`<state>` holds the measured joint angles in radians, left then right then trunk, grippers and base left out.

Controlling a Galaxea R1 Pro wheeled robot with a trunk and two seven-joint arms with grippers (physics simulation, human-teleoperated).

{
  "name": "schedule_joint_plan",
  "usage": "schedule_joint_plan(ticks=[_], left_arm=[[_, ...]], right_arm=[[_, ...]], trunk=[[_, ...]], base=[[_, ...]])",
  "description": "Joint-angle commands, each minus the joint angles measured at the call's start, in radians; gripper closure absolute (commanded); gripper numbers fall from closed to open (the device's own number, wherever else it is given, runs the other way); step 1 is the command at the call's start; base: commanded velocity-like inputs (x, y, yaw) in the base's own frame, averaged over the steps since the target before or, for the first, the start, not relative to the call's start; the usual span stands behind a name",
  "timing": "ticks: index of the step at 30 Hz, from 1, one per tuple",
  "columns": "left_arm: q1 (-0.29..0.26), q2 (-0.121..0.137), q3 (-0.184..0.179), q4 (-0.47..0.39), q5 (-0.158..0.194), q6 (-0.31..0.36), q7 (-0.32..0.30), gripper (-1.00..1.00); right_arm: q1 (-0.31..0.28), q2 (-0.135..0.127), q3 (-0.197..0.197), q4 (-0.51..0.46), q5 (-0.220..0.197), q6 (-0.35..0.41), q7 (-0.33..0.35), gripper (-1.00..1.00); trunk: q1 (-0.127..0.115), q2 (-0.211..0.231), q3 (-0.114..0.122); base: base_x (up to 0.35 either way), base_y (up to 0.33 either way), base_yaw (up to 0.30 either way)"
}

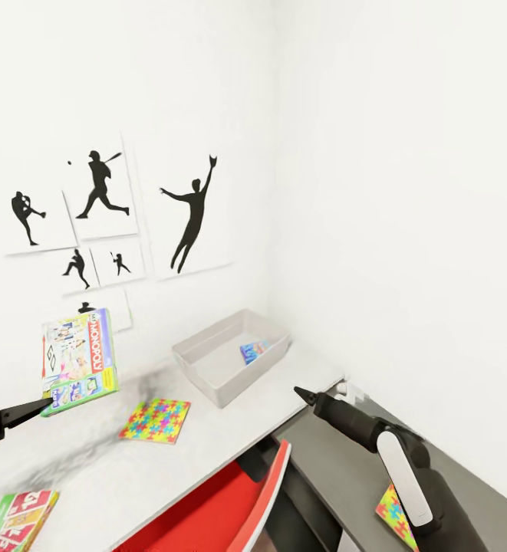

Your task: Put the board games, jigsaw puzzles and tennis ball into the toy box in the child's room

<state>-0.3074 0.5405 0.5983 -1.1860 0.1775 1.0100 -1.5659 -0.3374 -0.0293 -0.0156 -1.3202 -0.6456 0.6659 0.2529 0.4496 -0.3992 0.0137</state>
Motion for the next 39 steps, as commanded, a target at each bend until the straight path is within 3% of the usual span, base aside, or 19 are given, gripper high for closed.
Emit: schedule_joint_plan(ticks=[1,19,39], left_arm=[[-0.001,0.000,0.000,0.000,0.000,0.010,-0.005,1.00],[-0.001,-0.001,0.000,0.001,0.000,0.010,-0.005,1.00],[-0.001,-0.001,0.000,0.000,0.000,0.010,-0.005,1.00]], right_arm=[[0.000,0.000,-0.002,-0.001,-0.001,0.005,0.003,-1.00],[0.001,-0.001,-0.005,0.000,-0.002,0.001,0.004,-1.00],[0.003,-0.001,-0.012,-0.002,-0.009,0.000,0.014,-1.00]], trunk=[[0.000,-0.001,0.000],[0.000,-0.001,0.000],[0.000,-0.001,0.000]], base=[[0.010,0.000,0.282],[0.052,0.047,0.277],[0.161,0.000,0.022]])
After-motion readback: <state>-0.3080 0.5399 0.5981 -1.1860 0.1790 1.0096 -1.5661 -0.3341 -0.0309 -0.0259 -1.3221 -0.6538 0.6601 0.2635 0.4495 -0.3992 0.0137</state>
